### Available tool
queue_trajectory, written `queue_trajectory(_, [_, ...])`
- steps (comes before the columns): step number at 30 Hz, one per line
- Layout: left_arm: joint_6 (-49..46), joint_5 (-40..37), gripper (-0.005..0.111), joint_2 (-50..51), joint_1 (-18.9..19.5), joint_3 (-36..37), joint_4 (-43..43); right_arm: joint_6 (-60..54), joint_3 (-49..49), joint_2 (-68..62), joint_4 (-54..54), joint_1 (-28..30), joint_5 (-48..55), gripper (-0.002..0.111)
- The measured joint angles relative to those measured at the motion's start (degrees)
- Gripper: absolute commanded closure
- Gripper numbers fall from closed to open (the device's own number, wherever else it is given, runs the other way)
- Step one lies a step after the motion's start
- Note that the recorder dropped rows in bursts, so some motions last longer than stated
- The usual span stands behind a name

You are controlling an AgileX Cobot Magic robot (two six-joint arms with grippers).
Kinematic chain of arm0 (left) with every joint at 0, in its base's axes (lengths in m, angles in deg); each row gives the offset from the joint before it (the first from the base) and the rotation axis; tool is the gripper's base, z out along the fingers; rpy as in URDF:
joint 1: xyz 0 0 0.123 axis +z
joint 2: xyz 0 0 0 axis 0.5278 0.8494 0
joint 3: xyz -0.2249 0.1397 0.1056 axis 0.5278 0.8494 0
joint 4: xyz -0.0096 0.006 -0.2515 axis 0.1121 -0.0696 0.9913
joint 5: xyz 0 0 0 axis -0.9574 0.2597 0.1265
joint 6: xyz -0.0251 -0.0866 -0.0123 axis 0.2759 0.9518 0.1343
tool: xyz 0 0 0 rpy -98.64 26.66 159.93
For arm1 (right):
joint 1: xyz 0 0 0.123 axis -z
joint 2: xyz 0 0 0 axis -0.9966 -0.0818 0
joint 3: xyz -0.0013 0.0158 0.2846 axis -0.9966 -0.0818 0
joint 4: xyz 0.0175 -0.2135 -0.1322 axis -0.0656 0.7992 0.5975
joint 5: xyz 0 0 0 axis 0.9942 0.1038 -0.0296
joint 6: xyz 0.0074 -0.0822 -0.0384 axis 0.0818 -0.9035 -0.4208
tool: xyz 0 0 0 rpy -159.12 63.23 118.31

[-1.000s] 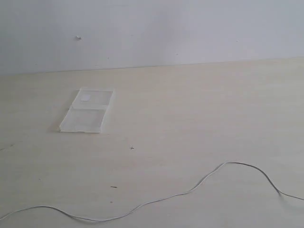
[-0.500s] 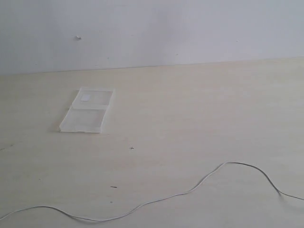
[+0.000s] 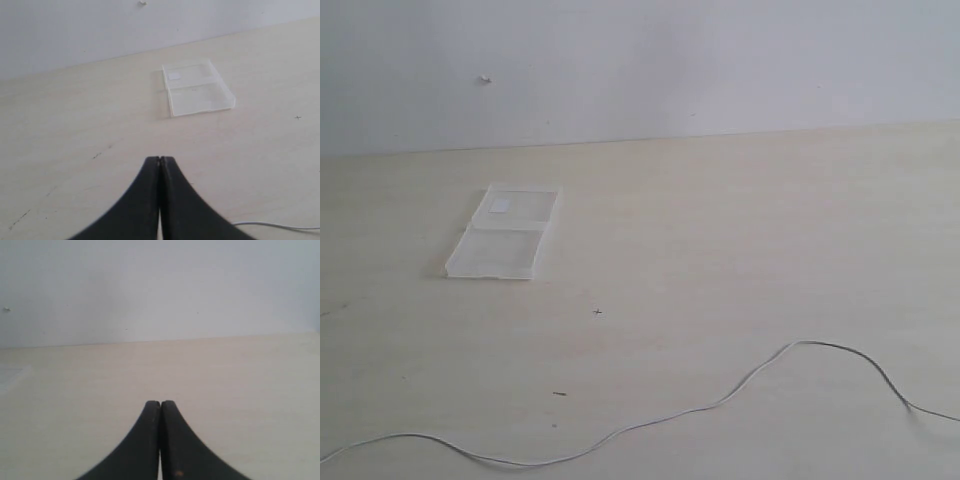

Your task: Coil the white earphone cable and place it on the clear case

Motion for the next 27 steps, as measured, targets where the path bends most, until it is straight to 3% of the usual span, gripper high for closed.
queue_trajectory(9, [0.0,0.0,0.107,0.0,0.0,0.0,0.0,-3.4,0.0,0.0,3.4,0.0,-1.6,0.108])
queue_trajectory(16, [0.0,0.0,0.107,0.0,0.0,0.0,0.0,3.3,1.3,0.0,-5.9,-0.1,-15.9,0.108])
queue_trajectory(21, [0.0,0.0,0.107,0.0,0.0,0.0,0.0,2.7,14.3,-3.8,-5.9,-2.5,-6.7,0.108])
queue_trajectory(27, [0.0,0.0,0.107,0.0,0.0,0.0,0.0,-3.1,34.8,-22.1,-6.0,-6.2,14.5,0.108])
